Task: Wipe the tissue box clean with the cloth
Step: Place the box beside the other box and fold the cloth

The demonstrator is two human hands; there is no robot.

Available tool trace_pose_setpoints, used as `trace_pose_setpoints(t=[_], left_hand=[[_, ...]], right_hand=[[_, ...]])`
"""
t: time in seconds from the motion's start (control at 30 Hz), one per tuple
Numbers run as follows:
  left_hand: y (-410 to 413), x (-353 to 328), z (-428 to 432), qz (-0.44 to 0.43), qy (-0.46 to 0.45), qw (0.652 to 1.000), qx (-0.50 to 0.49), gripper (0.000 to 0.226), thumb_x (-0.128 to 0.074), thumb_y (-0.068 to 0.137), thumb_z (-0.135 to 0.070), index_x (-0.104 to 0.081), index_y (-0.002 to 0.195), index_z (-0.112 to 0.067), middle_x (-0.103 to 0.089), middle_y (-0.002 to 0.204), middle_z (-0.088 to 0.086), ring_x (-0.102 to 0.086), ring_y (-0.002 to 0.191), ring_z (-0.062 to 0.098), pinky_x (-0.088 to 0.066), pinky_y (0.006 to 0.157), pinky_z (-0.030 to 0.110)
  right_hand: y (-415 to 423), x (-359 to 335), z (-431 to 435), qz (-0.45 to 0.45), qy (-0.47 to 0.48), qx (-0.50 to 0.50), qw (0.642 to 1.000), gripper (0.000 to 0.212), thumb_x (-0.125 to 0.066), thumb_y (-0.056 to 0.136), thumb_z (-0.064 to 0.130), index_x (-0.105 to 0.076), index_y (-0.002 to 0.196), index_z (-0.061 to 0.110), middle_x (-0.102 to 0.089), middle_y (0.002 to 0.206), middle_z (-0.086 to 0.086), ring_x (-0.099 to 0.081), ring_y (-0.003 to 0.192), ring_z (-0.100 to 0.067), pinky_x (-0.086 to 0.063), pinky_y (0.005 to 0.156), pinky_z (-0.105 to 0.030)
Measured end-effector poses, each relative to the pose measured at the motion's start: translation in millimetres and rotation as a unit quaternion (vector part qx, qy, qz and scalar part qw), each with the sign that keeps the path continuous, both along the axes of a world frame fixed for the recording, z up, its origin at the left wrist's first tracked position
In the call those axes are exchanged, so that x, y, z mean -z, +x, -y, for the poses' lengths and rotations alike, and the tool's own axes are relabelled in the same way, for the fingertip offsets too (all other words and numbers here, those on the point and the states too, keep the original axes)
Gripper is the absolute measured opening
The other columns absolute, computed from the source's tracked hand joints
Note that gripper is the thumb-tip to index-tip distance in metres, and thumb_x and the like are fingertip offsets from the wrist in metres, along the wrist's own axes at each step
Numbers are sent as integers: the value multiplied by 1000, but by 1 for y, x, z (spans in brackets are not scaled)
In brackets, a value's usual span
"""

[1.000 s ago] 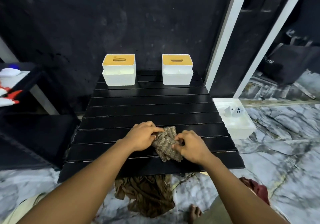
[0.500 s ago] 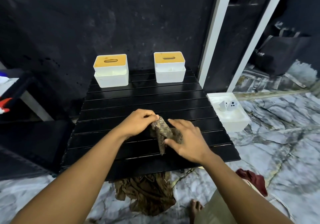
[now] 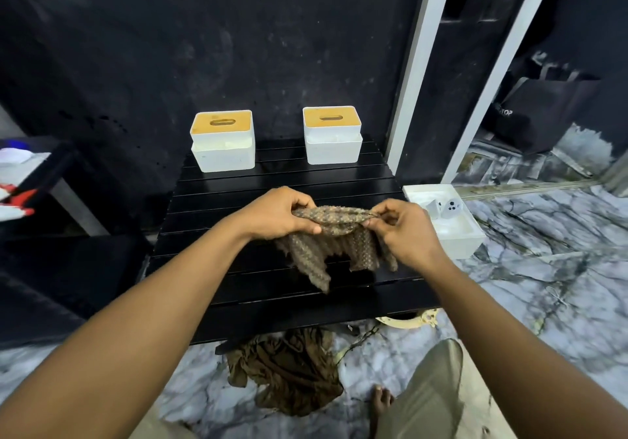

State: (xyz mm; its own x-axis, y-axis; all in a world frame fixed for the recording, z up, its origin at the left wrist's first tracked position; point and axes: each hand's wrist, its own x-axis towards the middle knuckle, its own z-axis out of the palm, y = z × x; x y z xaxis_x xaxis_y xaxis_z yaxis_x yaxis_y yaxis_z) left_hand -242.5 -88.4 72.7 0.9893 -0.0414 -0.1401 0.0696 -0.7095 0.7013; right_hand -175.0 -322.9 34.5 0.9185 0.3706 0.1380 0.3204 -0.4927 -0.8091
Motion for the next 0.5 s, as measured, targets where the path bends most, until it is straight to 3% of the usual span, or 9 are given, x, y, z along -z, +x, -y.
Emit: trace_pose_setpoints(t=[0.13,0.27,0.4,0.5], left_hand=[[4,-2,-1,12,69,997,-10,16,-82,76,-28,-74,89,-33,-72,93,-14,-63,90,5,-46,82,26],[8,5,2,20,149,989,-7,13,-79,81,-26,-76,93,-25,-65,95,-9,-56,96,11,-39,82,27],[12,13,-2,62,172,981,-58,14,-76,83,-35,-76,95,-29,-67,98,-9,-54,108,18,-44,95,38],[13,12,-4,205,196,954,-98,13,-72,87,-32,-77,99,-30,-67,94,-11,-57,96,16,-44,93,41]], right_hand=[[9,-12,19,-1,-141,-45,989,23,-76,81,12,-63,78,30,-68,76,7,-64,74,-12,-54,75,-32],[20,-16,39,-17,-223,-64,973,25,-63,86,1,-69,81,25,-69,81,7,-65,85,-14,-52,73,-26],[32,-10,51,4,-247,-30,969,19,-59,91,8,-74,89,19,-70,85,0,-65,87,-20,-53,78,-29],[41,-9,56,78,-182,36,980,17,-59,92,11,-75,94,18,-68,84,3,-63,83,-17,-47,72,-26]])
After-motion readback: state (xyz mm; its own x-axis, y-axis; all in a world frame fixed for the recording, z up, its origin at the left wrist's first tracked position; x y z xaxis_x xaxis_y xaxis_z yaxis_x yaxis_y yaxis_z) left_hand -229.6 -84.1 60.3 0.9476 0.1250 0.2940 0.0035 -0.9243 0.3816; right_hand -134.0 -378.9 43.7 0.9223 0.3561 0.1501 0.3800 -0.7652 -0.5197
